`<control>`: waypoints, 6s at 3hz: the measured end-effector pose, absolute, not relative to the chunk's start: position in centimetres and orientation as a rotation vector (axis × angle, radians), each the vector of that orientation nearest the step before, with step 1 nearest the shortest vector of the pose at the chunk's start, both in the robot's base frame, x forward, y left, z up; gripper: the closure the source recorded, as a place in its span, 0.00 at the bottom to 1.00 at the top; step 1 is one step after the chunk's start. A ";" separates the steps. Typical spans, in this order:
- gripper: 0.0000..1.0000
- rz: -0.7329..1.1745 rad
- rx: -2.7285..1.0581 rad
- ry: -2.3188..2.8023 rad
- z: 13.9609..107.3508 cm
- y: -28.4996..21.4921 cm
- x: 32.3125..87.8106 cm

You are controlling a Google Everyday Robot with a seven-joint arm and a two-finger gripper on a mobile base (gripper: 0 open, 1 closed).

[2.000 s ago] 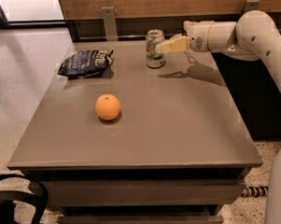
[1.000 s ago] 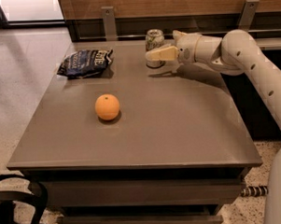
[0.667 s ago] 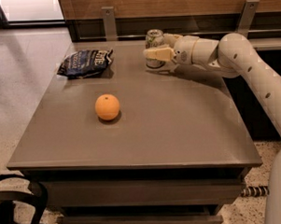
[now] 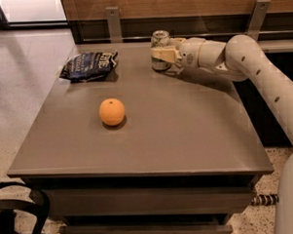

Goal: Knock 7up can over

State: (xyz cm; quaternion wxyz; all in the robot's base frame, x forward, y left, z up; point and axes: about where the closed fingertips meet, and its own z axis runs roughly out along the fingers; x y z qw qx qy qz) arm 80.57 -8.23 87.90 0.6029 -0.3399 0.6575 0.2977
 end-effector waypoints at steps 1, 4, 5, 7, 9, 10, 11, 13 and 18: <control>0.99 0.693 -0.790 1.522 87.9 -7.9 80.6; 1.00 0.524 -0.913 1.656 93.2 -10.7 78.7; 1.00 0.435 -0.985 1.720 95.3 -11.6 77.6; 1.00 0.334 -1.086 1.879 94.5 -12.2 76.9; 1.00 0.229 -1.126 2.098 90.8 -12.7 75.6; 1.00 0.156 -1.162 2.214 88.1 -12.5 75.6; 1.00 0.126 -1.202 2.256 86.6 -12.0 76.0; 1.00 0.247 -1.262 2.153 84.2 -9.1 77.5; 0.05 0.325 -1.249 2.083 83.6 -8.2 78.1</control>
Offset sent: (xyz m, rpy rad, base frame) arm -0.0006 0.0008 0.0022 -0.0102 0.0036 0.0032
